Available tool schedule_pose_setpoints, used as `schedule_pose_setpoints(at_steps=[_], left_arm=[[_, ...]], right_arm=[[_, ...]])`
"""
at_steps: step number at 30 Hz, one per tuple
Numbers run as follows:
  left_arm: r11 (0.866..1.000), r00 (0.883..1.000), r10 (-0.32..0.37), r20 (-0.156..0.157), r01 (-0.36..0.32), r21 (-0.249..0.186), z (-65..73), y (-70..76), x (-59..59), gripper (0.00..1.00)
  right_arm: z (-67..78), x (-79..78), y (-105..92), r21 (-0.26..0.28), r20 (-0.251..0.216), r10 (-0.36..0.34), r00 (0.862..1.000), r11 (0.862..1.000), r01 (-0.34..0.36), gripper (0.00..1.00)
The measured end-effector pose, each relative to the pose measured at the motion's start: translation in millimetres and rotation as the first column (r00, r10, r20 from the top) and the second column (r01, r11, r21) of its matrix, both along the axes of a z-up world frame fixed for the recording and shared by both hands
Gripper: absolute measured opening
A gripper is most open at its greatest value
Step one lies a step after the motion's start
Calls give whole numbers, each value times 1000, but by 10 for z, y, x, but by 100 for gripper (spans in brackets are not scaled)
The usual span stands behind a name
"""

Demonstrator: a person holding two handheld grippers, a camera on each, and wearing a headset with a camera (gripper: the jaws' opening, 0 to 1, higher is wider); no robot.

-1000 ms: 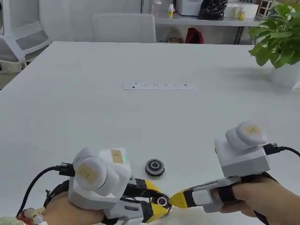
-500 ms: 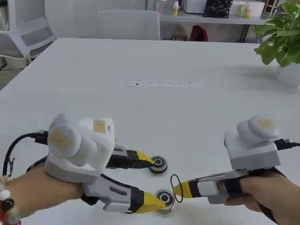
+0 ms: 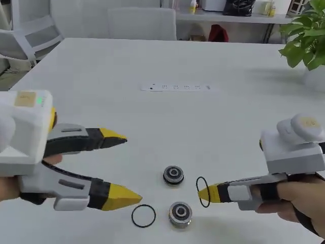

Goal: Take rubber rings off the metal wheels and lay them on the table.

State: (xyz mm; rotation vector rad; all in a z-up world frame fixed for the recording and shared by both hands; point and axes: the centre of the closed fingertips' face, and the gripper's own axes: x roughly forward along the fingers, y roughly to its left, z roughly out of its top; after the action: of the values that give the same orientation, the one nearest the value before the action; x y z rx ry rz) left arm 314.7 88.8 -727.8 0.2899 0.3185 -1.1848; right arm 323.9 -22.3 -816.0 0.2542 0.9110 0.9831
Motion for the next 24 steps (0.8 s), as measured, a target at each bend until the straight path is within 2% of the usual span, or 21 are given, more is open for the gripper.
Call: schedule_pose_setpoints(at_steps=[4, 7, 11, 14, 18, 22, 24], left_arm=[[999, 999, 44, -5, -44, -10, 18, 152, -42, 76], [997, 997, 75, 4, -75, 30, -68, 305, -118, 78], [992, 991, 128, -31, -128, 24, -144, 446, -193, 86], [987, 985, 163, -59, -162, 12, -200, 537, -257, 90], [980, 976, 199, -86, -196, 37, -312, 628, -334, 98], [974, 968, 226, -107, -224, 35, -371, 698, -385, 100], [971, 964, 239, -116, -238, 28, -384, 730, -405, 100]], right_arm=[[87, -16, 22, 9, 15, 14, 1000, 1000, -14, 0], [143, -27, 28, 13, 30, 19, 999, 1000, -19, 0], [218, -46, 11, 14, 54, 23, 998, 1000, -24, 0], [321, -62, 18, 60, 48, 4, 999, 998, -7, 0], [422, -84, 27, 70, 69, 6, 998, 997, -11, 0], [484, -102, 36, 44, 106, 29, 994, 998, -34, 0], [497, -119, 37, 13, 131, 56, 990, 998, -58, 0]])
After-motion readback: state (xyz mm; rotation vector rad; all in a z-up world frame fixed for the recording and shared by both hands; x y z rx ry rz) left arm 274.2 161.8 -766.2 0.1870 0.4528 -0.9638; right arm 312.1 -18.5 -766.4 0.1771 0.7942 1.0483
